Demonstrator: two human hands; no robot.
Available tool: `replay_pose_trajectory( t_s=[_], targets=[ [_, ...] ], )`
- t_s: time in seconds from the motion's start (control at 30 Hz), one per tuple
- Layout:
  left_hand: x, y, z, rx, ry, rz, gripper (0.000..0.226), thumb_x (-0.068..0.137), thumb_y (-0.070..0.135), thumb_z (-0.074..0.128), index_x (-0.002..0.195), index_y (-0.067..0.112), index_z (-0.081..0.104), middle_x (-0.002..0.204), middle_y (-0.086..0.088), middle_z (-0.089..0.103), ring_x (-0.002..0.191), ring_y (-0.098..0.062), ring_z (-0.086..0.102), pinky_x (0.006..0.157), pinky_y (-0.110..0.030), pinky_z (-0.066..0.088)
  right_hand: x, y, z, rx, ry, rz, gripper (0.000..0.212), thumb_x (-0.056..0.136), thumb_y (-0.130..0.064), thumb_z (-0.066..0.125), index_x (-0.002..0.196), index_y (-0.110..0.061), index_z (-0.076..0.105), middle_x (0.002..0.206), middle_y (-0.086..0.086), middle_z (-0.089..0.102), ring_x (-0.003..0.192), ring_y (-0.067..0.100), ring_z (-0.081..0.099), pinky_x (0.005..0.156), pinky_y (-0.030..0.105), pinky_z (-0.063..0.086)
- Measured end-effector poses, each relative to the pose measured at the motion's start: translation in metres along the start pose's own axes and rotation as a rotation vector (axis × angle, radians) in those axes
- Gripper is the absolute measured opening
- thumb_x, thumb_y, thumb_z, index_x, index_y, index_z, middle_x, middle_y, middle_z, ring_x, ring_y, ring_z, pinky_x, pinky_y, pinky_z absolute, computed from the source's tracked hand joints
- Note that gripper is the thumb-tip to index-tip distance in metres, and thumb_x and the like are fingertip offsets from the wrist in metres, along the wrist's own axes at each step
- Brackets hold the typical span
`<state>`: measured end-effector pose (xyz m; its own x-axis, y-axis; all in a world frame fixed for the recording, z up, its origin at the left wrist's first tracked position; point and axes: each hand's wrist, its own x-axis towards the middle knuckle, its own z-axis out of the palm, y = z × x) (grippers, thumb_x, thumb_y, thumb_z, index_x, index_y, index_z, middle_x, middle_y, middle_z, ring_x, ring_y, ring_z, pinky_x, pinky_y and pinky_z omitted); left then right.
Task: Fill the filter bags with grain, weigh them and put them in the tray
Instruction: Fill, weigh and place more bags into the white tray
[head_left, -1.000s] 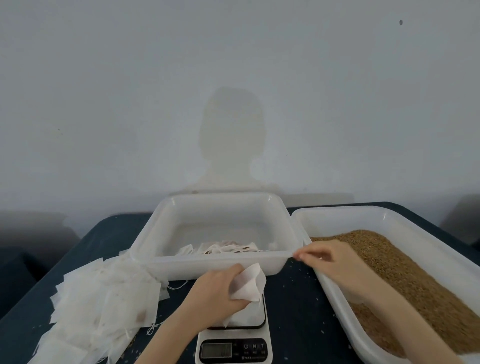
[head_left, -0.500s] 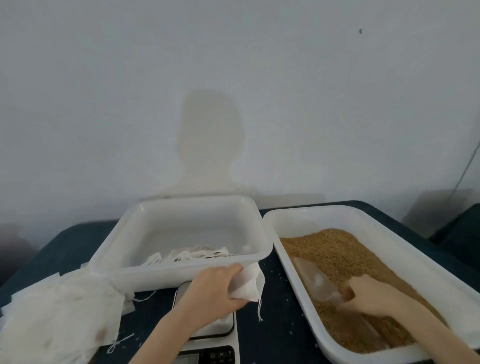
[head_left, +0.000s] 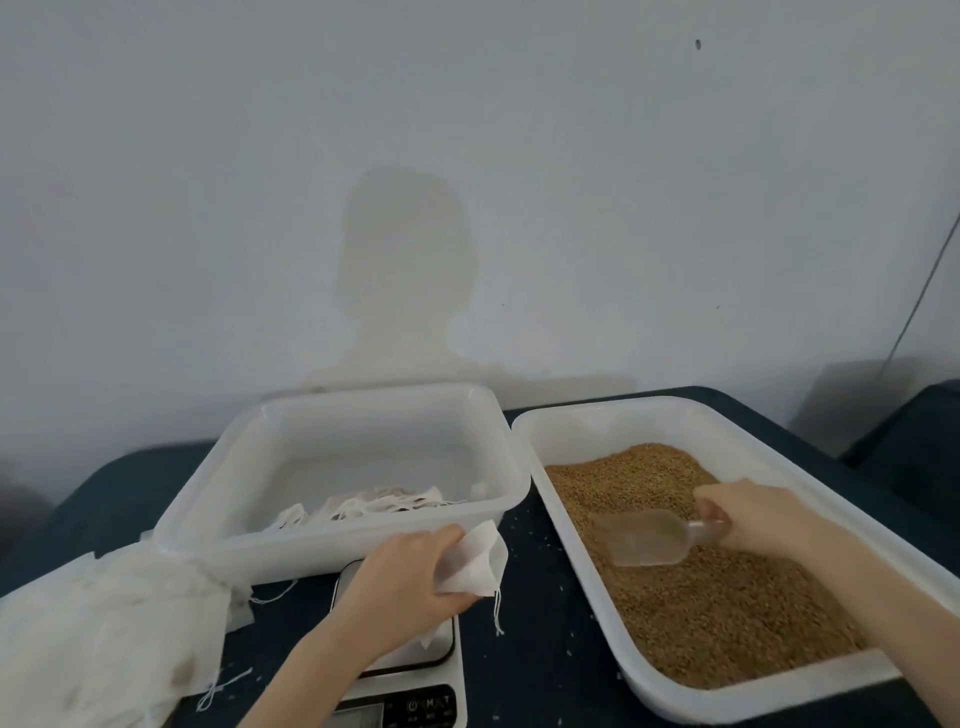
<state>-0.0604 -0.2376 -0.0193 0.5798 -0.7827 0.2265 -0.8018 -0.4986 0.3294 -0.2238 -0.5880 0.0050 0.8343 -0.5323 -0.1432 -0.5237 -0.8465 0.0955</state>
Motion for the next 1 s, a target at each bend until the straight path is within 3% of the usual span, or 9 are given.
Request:
replay_pose_trajectory(
  t_s=[0.13,0.3,0.47,0.63,0.8,0.93,1.0],
  targets=[
    [0.002,-0.001,0.001,-0.01,0.015,0.002,0.033,0.077,0.056,0.061,0.091,0.028,0.051,0.084,0.012,0.059,0.078,-0.01,0.053,0.064,-0.023,0.038,0.005,0.006,0.002,0.105,-0.129,-0.062,0.021,0.081,-0.015,0.068,0.079,-0.031,0.055,0.088,-0.01,0.06,0.08,0.003,0.057,0.069,0.021,0.052],
    [0.002,-0.002,0.002,-0.025,0.02,0.004,0.032,0.075,0.057,0.059,0.085,0.029,0.047,0.079,0.012,0.058,0.074,-0.01,0.051,0.063,-0.023,0.039,0.006,0.007,0.006,0.212,-0.261,-0.114,0.03,0.074,-0.003,0.069,0.081,-0.026,0.052,0.092,-0.007,0.061,0.08,0.003,0.057,0.062,0.016,0.047],
    [0.001,-0.004,0.002,-0.031,0.018,-0.019,0.033,0.075,0.056,0.059,0.084,0.027,0.046,0.079,0.011,0.059,0.075,-0.011,0.053,0.068,-0.026,0.043,-0.004,0.019,0.008,0.364,-0.389,-0.137,0.028,0.076,-0.009,0.071,0.091,-0.023,0.052,0.097,-0.005,0.063,0.083,0.005,0.059,0.068,0.019,0.046],
    [0.0,-0.003,0.002,-0.007,0.014,-0.034,0.035,0.076,0.057,0.06,0.09,0.027,0.05,0.083,0.01,0.061,0.078,-0.012,0.054,0.069,-0.027,0.043,-0.003,0.024,0.005,0.453,-0.378,-0.18,0.025,0.082,-0.016,0.07,0.094,-0.023,0.05,0.089,-0.006,0.062,0.072,0.0,0.057,0.07,0.017,0.048],
    [-0.001,-0.004,0.002,-0.051,-0.007,-0.055,0.033,0.076,0.057,0.062,0.09,0.03,0.048,0.083,0.01,0.061,0.077,-0.011,0.054,0.068,-0.025,0.043,-0.002,0.021,-0.002,0.495,-0.316,-0.2,0.02,0.085,-0.019,0.067,0.097,-0.02,0.051,0.1,-0.003,0.064,0.087,0.013,0.06,0.09,0.037,0.052],
    [-0.002,-0.005,0.003,-0.095,-0.024,-0.071,0.037,0.076,0.056,0.065,0.097,0.027,0.054,0.086,0.007,0.064,0.08,-0.014,0.058,0.074,-0.03,0.048,-0.006,0.015,-0.012,0.538,-0.273,-0.227,0.019,0.087,-0.02,0.066,0.1,-0.02,0.053,0.104,-0.003,0.067,0.094,0.016,0.065,0.088,0.032,0.054],
    [-0.001,-0.007,0.004,-0.136,-0.039,-0.082,0.034,0.075,0.055,0.066,0.091,0.029,0.051,0.082,0.007,0.063,0.077,-0.014,0.057,0.072,-0.03,0.048,-0.008,0.01,-0.016,0.588,-0.236,-0.252,0.017,0.088,-0.019,0.066,0.1,-0.019,0.053,0.105,-0.003,0.068,0.092,0.015,0.067,0.086,0.031,0.055]
  ],
)
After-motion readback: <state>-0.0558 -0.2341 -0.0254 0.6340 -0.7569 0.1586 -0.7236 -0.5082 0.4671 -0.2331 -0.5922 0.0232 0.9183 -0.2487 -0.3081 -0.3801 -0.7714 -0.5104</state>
